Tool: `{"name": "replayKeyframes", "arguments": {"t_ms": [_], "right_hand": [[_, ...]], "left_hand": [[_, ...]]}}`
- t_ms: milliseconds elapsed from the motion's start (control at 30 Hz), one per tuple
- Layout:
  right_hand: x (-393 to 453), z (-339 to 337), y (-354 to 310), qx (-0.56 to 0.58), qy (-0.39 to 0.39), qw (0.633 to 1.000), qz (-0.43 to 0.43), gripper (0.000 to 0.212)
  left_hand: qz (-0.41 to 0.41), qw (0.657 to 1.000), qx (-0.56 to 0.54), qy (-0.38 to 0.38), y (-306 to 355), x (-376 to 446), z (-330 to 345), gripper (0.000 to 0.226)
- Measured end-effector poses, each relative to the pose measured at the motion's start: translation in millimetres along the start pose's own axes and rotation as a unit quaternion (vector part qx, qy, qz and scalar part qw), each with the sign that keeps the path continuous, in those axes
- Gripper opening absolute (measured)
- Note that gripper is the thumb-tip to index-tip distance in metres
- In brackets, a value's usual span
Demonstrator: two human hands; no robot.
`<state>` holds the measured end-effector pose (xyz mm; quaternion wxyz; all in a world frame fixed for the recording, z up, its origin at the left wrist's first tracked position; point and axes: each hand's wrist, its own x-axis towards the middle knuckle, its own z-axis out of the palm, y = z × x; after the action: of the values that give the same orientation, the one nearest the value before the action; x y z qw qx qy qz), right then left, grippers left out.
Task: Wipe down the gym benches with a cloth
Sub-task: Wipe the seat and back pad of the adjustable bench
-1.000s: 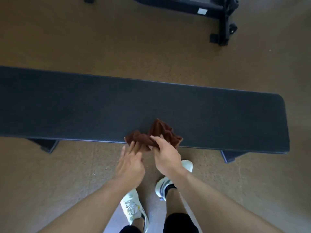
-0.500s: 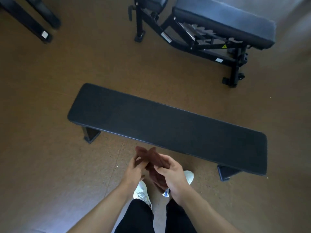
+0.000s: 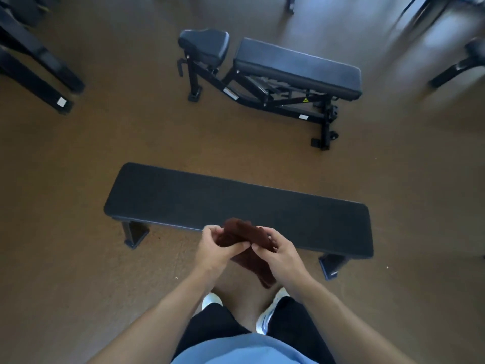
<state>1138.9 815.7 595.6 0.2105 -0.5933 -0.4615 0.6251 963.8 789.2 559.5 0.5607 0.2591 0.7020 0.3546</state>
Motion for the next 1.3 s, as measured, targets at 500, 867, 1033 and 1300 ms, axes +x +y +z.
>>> {"name": "replayKeyframes", "arguments": {"t_ms": [500,867,1033,1300], "right_hand": [[-88,-245,57,0.036,0.134,0.989,-0.057,0.04],[-108,-458,113,-0.103,-0.033,0.994,0.026,0.041],[-60,-519,135,-0.259,-0.056,0.964,0.038,0.038],[14,-607,110,-0.072,0.065,0.994,0.059,0.019]], "left_hand": [[0.103,0.951,0.215,-0.197,49,-53,236,0.029],[0.172,0.928,0.245,-0.222,87,-97,444,0.026],[0.165,0.919,0.277,-0.226,122,-70,474,0.03],[0.127,0.949,0.275,-0.086,179,15,491,0.046]]}}
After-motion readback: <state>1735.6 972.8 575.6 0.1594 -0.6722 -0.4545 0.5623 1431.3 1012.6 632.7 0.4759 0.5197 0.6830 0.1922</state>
